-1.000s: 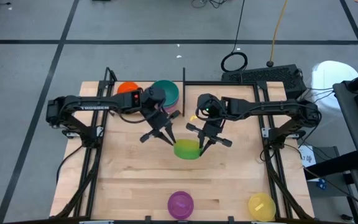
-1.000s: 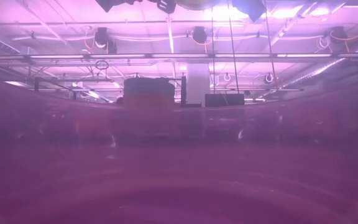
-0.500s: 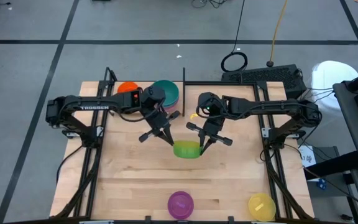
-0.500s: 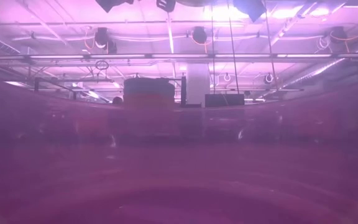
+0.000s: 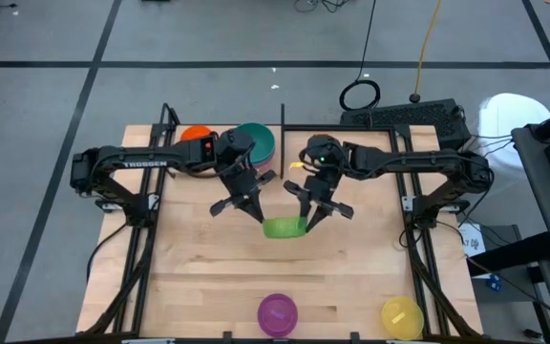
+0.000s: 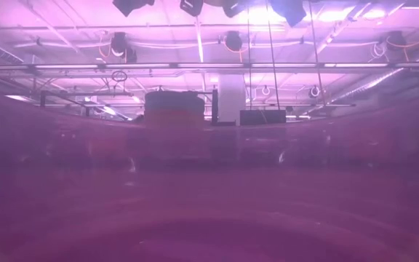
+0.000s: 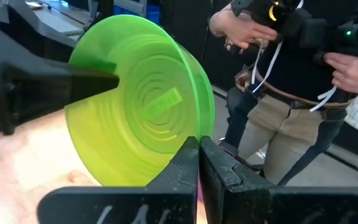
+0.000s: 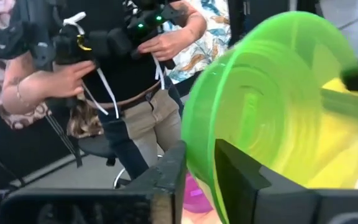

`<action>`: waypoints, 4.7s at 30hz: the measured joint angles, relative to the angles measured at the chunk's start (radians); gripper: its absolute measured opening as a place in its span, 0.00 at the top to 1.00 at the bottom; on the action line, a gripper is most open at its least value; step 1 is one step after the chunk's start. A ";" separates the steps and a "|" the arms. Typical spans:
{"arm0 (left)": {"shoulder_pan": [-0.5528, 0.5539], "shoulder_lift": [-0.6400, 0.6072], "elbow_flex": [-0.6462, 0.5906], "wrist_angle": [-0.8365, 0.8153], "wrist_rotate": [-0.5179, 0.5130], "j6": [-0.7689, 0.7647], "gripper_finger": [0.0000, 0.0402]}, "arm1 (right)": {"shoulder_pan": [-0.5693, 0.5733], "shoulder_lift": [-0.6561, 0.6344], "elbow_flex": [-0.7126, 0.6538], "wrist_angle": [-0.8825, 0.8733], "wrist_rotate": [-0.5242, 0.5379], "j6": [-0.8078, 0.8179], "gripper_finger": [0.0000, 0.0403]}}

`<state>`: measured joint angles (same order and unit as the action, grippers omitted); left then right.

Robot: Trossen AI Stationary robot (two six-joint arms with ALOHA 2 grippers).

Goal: Place and stack bowls onto a shelf
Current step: Stack the green bowl on the orange bowl on the shelf, then stack the purple bowl on the green bowl on the shelf

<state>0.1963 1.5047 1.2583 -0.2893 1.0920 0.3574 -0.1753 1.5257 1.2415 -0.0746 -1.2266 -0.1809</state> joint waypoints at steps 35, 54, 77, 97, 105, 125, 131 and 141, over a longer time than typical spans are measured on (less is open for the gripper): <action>0.157 -0.283 -0.001 -0.219 -0.304 -0.128 1.00 | -0.199 -0.259 0.001 -0.151 0.286 -0.011 0.66; 0.192 -0.547 0.000 -0.642 -0.998 -0.173 1.00 | -0.274 -0.296 0.001 -0.208 0.314 -0.049 0.66; 0.387 -0.364 0.000 -0.856 -1.319 -0.411 1.00 | -0.301 -0.295 0.000 -0.209 0.367 -0.123 0.66; 0.615 -0.219 -0.056 -0.701 -1.173 -0.389 1.00 | -0.343 -0.295 0.000 -0.277 0.367 -0.176 0.66; 0.649 -0.220 -0.155 -0.630 -1.163 -0.382 1.00 | -0.343 -0.295 0.000 -0.277 0.366 -0.185 0.66; 0.661 -0.220 -0.379 -0.414 -1.036 -0.384 0.96 | -0.343 -0.295 0.000 -0.278 0.366 -0.202 0.66; 0.658 -0.224 -0.346 -0.412 -0.979 -0.459 0.88 | -0.343 -0.295 0.000 -0.275 0.366 -0.202 0.66; 0.648 -0.231 -0.120 -0.555 -0.879 -0.466 0.84 | -0.343 -0.295 0.000 -0.276 0.366 -0.199 0.66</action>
<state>0.8447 1.2737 1.1379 -0.8448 0.2127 -0.1088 -0.5186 1.2308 1.2415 -0.3506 -0.8604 -0.3801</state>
